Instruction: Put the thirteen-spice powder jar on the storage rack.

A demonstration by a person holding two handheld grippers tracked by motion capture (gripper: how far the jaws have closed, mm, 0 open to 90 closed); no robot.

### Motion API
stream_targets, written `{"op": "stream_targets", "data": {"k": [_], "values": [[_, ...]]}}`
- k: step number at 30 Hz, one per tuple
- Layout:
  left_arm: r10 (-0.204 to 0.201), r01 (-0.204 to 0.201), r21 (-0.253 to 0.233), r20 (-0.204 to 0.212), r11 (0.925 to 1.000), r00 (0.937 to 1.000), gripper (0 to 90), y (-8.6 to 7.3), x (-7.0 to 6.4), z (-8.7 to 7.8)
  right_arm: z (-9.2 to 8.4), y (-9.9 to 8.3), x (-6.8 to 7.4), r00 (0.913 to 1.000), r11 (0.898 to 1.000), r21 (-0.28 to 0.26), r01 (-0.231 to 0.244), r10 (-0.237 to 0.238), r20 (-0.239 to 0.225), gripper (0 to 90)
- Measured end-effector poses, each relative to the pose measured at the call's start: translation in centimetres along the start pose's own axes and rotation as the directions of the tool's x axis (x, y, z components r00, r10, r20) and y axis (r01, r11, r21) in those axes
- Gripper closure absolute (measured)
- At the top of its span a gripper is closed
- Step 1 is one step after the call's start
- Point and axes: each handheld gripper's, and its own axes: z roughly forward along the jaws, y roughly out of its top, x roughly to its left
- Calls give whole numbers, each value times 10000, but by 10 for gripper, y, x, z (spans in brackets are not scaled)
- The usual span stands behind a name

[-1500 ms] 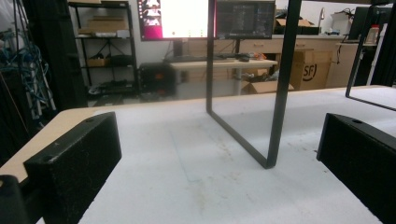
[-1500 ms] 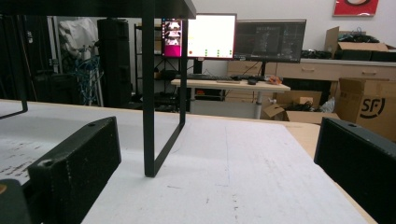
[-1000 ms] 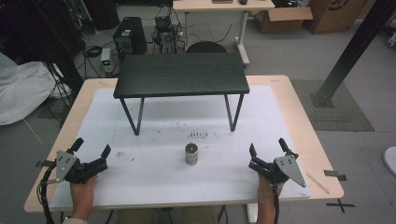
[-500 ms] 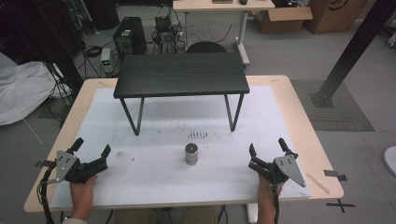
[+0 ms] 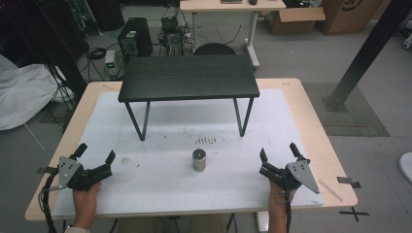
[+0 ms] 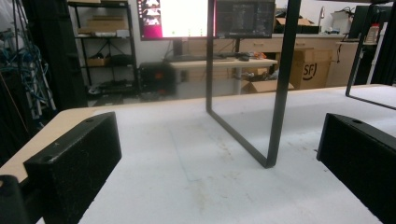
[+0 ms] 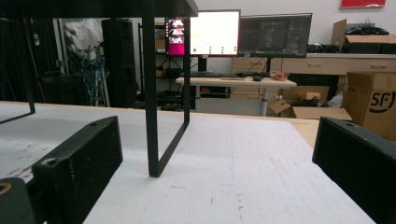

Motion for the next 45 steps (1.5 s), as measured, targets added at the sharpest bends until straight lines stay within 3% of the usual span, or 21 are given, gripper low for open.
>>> {"op": "stream_targets", "data": {"k": [8,12,18,23,28,33,34,45], "values": [[-6,6,-6,3,10000,10000,2,0,0,0,-1,13,4,9993,9999,12,110,-109,-369,16],[-7,7,-8,2,10000,10000,2,0,0,0,-1,22,9,9971,9997,48,231,-227,-730,12],[-3,3,-8,4,10000,10000,2,0,0,0,-1,35,17,9898,10000,69,44,-34,-1424,2],[1,-1,6,1,10000,10000,2,0,0,0,1,47,27,9775,9997,226,-114,159,-2104,2],[4,-4,-3,5,10000,10000,2,0,0,0,2,55,34,9681,9995,275,-127,191,-2496,2],[-7,7,-16,2,10000,10000,2,0,0,0,6,65,47,9501,9987,515,40,123,-3117,7],[-7,7,-16,2,10000,10000,2,0,0,0,6,65,47,9501,9987,515,40,123,-3117,7],[-9,9,-21,1,10000,10000,2,0,0,0,14,71,75,9164,9953,893,363,25,-4003,6]]}}
